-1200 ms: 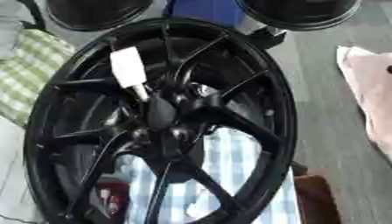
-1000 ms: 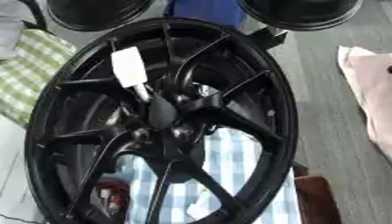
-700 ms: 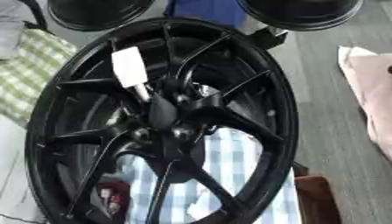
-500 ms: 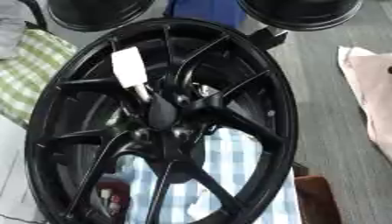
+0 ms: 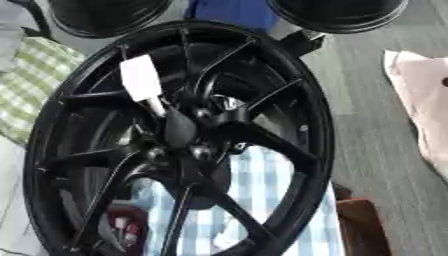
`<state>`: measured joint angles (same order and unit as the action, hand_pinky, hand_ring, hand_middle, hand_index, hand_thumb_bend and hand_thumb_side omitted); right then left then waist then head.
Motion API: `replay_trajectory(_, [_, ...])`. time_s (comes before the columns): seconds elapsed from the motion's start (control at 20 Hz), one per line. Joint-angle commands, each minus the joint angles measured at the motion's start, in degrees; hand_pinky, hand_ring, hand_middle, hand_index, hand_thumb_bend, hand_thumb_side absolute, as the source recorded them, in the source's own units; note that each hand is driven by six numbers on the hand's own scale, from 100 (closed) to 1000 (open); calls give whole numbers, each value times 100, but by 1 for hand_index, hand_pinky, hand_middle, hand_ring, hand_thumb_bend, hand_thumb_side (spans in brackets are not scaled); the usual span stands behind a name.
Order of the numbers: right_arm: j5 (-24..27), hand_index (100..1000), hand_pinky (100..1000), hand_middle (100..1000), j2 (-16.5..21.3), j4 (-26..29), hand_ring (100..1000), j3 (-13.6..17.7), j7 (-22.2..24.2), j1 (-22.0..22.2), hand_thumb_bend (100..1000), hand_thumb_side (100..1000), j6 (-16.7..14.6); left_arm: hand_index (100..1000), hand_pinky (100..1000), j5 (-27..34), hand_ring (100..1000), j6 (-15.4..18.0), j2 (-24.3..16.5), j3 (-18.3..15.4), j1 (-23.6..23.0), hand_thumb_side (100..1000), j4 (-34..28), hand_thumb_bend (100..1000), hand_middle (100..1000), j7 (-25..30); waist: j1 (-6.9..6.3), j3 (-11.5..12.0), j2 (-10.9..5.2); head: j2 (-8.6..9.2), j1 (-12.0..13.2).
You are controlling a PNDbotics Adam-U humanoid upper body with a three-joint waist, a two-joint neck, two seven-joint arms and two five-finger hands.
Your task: Pull the pin out of the wheel hub.
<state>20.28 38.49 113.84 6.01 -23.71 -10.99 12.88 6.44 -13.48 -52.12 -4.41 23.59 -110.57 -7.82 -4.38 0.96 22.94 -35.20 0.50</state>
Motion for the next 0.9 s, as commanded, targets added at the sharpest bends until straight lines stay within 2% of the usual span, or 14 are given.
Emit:
replay_trajectory(0.05, [-56, 689, 849, 754, 263, 75, 613, 94, -54, 27, 100, 824, 4, 775, 821, -400, 712, 37, -922, 77, 254, 601, -131, 452, 682, 827, -75, 25, -194, 2, -46])
replay_trajectory(0.2, [-71, 689, 850, 754, 332, 75, 614, 119, -87, 93, 100, 824, 18, 784, 819, -645, 721, 238, -1372, 246, 591, 595, -110, 468, 692, 1695, -87, 45, -209, -11, -110])
replay_trajectory(0.4, [-79, 689, 850, 754, 389, 75, 614, 130, -104, 148, 100, 823, 30, 792, 822, -909, 733, 561, -1583, 549, 1208, 587, -56, 463, 705, 2918, -73, 46, -230, -48, -175])
replay_trajectory(0.65, [-83, 689, 849, 755, 429, 75, 615, 153, -124, 234, 100, 825, 64, 806, 825, -1376, 747, 702, -1515, 1030, 2050, 627, 146, 495, 722, 4575, -38, 29, -258, -62, -252])
replay_trajectory(0.9, [-70, 688, 849, 755, 447, 75, 616, 153, -133, 267, 100, 825, 90, 810, 824, -1666, 750, 757, -1187, 1555, 2811, 634, 437, 517, 726, 5423, -22, 52, -290, -64, -268])
